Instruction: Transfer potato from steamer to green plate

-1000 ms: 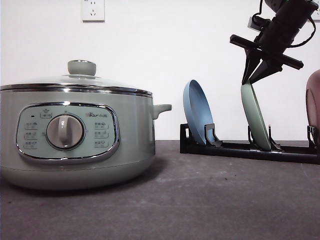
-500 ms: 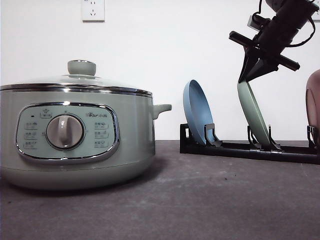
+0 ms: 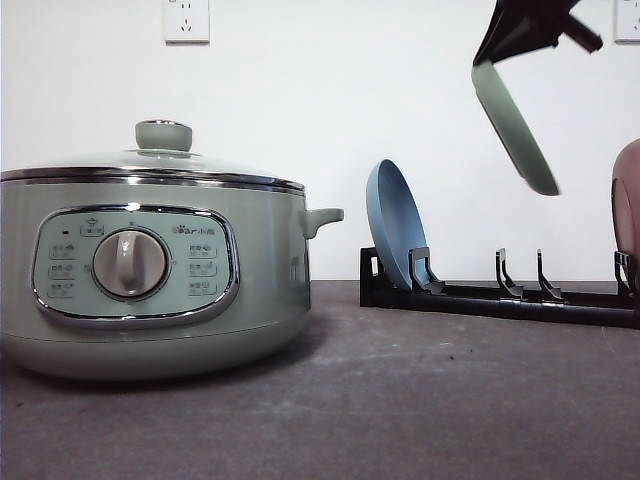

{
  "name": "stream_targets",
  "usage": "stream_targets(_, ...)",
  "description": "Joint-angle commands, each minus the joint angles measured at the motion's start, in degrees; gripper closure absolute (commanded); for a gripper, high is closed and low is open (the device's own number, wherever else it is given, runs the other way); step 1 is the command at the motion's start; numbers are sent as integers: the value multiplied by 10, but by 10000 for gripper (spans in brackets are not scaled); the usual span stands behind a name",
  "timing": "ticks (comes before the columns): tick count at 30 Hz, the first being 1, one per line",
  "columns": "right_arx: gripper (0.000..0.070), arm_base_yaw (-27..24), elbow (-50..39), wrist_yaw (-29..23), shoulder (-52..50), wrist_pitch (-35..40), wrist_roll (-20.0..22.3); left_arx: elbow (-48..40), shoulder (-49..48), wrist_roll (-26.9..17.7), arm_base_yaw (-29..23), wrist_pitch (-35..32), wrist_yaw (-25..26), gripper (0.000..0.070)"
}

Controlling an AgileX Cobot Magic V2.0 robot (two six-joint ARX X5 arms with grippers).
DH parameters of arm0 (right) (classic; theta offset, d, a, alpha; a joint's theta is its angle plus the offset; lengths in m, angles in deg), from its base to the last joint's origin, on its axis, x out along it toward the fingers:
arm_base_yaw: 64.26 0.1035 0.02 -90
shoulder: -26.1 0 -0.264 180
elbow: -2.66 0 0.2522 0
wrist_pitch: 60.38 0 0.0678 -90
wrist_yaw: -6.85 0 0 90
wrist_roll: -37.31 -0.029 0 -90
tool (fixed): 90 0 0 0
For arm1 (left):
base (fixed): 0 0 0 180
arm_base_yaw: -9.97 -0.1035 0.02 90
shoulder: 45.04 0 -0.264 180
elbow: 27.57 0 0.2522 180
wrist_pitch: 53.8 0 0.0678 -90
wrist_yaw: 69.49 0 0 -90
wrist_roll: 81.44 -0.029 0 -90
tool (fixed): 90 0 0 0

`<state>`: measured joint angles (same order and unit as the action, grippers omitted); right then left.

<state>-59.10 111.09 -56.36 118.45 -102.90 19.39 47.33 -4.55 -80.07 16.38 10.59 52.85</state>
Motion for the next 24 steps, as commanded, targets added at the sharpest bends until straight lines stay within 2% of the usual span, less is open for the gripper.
stream_targets(1, 693, 10, 14, 4, -17, -4, 14, 14, 3, -7, 1, -5, 3, 94)
stream_targets(12, 693, 61, 14, -7, -113, -130, 99, 14, 3, -7, 1, -9, 3, 94)
stream_targets(19, 694, 130, 14, -94, -142, -285, 192, 14, 3, -7, 1, -9, 3, 94)
stream_targets(24, 694, 201, 8, -168, -142, -376, 233, 14, 3, -7, 1, -9, 3, 94)
